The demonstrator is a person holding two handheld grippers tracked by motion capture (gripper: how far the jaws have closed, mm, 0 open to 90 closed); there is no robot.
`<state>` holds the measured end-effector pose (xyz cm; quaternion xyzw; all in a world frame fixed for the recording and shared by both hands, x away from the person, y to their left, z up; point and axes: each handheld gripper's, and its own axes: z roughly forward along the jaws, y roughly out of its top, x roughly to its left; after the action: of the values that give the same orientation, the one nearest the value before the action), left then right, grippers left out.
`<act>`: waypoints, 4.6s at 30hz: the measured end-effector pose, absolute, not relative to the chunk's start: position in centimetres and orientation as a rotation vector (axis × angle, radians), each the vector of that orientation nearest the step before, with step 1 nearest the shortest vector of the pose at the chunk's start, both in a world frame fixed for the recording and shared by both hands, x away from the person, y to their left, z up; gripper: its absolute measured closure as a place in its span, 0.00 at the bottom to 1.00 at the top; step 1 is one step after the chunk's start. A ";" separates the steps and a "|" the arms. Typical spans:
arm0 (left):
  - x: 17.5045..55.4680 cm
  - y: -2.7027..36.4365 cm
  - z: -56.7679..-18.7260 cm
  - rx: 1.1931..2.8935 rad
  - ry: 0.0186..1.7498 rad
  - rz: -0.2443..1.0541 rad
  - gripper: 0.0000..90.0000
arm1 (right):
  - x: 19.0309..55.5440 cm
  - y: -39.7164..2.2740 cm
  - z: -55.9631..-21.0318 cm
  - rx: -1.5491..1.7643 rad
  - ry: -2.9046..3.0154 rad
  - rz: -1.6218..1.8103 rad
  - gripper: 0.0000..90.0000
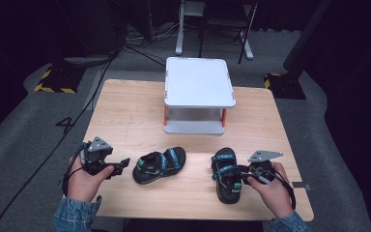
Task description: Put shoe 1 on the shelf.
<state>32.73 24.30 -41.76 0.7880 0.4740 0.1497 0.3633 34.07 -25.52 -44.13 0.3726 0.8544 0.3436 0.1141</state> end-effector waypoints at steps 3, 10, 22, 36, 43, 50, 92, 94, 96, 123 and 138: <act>32.5 24.4 -41.8 2.024 1.226 0.387 0.26 | 34.1 -25.5 -44.2 1.105 2.482 1.045 0.78; 31.8 25.3 -41.7 2.013 1.251 0.401 0.26 | 34.5 -24.8 -42.9 1.054 2.415 1.112 0.79; 30.4 26.9 -42.1 1.982 1.313 0.422 0.26 | 39.5 -21.4 -40.9 1.044 2.292 1.341 0.79; 28.7 28.7 -42.7 1.954 1.373 0.433 0.27 | 48.0 -16.1 -44.0 1.066 2.283 1.346 0.79; 28.5 29.0 -42.9 1.947 1.387 0.429 0.27 | 49.8 -15.6 -45.4 1.095 2.289 1.361 0.77; 29.0 28.3 -43.0 1.960 1.375 0.409 0.27 | 48.9 -16.0 -44.8 1.069 2.296 1.226 0.46; 31.7 26.6 -43.1 1.993 1.306 0.370 0.26 | 40.9 -13.3 -50.3 1.084 2.261 1.027 0.29; 31.6 26.6 -43.1 1.990 1.313 0.367 0.26 | 41.1 -13.3 -49.9 1.079 2.266 1.048 0.31; 31.7 26.8 -43.2 1.992 1.312 0.371 0.26 | 41.5 -13.4 -49.4 1.089 2.273 1.083 0.31; 32.0 27.8 -44.2 1.966 1.349 0.338 0.26 | 51.2 -10.8 -48.5 1.037 2.178 1.136 0.52; 32.2 28.0 -43.8 1.947 1.332 0.333 0.26 | 49.8 -10.9 -47.6 1.095 2.181 1.182 0.47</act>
<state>32.23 27.99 -43.83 0.7590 0.5193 0.1299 0.3707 49.81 -10.88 -47.62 0.3946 0.7857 0.4259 0.2133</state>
